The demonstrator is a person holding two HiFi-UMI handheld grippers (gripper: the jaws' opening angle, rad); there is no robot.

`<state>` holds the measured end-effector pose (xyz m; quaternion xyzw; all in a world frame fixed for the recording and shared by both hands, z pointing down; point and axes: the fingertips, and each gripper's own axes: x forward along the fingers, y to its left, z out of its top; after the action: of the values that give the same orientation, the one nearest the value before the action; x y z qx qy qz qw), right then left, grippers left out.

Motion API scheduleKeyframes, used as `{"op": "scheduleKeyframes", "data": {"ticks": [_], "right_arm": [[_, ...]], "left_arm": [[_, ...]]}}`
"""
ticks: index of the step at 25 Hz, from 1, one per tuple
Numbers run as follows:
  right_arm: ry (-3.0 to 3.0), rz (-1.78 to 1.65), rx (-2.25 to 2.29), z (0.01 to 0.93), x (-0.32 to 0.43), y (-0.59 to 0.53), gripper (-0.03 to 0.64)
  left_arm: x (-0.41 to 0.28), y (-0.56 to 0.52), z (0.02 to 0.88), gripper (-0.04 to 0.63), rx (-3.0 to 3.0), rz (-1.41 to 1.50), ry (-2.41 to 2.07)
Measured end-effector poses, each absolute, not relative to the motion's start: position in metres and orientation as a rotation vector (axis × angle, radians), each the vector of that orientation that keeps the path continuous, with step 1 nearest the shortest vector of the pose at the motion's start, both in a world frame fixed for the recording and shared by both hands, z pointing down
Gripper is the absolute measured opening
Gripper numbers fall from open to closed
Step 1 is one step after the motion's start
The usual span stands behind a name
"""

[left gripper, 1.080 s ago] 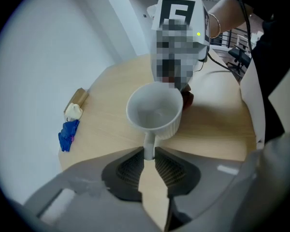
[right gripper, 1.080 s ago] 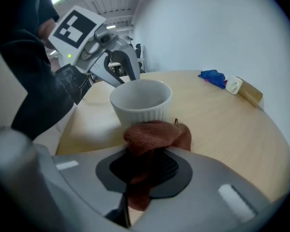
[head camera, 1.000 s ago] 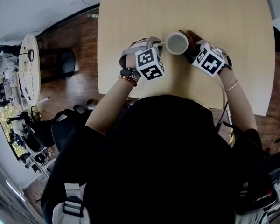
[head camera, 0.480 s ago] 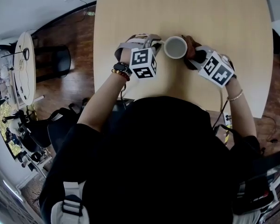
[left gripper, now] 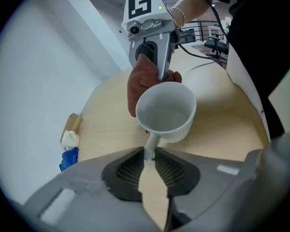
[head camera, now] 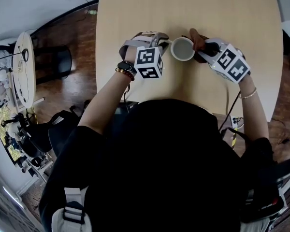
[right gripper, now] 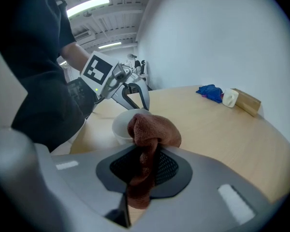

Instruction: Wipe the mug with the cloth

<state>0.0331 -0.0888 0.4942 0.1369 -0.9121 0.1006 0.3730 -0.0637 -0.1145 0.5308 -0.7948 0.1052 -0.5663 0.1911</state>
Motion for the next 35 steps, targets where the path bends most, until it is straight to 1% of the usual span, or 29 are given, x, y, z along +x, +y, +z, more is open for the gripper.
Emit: {"op": "scheduleKeyframes", "data": {"ticks": [18,22,29,35], "right_arm": [[-2.175,0.287,0.256,0.554,0.033,-0.076,0.057],[-2.204,0.289,0.273,0.539,0.036,-0.08,0.057],[-2.324,0.226,0.337,0.483,0.037,-0.112,0.057],[-2.314,0.231,0.266,0.488,0.03,-0.118,0.057]], "left_arm": [[-0.054,-0.12,0.527,0.074,-2.187,-1.556,0.257],[-0.052,-0.121,0.524,0.074,-2.193,-1.528,0.238],[-0.048,-0.125,0.524,0.074,-2.19,-1.481,0.202],[-0.043,-0.131,0.523,0.074,-2.186,-1.459,0.19]]}}
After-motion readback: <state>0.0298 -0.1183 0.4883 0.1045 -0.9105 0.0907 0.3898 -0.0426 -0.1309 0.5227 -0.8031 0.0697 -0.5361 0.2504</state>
